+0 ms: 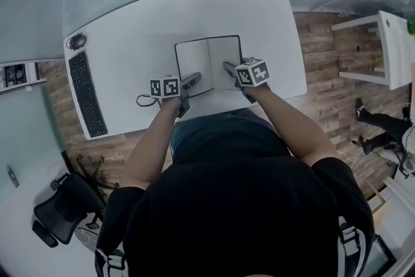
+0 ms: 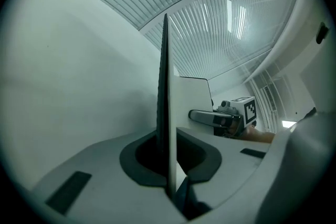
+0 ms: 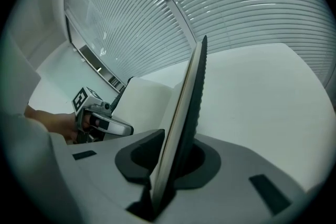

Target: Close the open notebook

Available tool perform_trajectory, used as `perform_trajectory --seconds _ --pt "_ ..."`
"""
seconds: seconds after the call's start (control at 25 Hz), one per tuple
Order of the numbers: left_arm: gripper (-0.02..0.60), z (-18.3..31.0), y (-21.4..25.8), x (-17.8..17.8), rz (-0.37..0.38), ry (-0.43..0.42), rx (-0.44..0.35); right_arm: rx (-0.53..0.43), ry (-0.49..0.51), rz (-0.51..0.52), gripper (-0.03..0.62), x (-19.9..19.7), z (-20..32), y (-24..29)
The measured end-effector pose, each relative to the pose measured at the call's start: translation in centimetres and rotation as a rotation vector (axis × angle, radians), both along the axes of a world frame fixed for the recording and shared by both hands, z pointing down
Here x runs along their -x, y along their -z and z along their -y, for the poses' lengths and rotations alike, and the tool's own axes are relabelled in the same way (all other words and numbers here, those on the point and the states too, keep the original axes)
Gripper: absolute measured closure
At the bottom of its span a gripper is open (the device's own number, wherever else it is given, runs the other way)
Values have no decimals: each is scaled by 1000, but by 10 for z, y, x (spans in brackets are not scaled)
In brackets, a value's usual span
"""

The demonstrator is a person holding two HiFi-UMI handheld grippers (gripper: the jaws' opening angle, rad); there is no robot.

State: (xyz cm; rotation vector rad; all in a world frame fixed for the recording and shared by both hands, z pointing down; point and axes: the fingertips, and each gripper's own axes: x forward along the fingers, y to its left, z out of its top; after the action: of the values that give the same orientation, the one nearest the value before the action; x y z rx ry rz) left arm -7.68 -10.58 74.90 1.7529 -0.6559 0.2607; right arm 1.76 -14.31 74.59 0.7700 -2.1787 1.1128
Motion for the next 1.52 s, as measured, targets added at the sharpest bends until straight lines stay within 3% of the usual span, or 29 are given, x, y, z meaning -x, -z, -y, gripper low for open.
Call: perform_trajectory --seconds 0.28,0.76,1.28,1.52 --pt "537 -3 -16 4 -17 29 53 35 -14 4 516 3 -1 -18" --pt "537 2 -25 7 -26 59 78 71 -26 -41 510 -4 5 -31" --pt "537 0 -30 11 -47 91 109 69 30 -33 502 -1 8 -37" --pt "537 0 -32 19 -71 144 128 53 -10 -17 466 -8 11 -46"
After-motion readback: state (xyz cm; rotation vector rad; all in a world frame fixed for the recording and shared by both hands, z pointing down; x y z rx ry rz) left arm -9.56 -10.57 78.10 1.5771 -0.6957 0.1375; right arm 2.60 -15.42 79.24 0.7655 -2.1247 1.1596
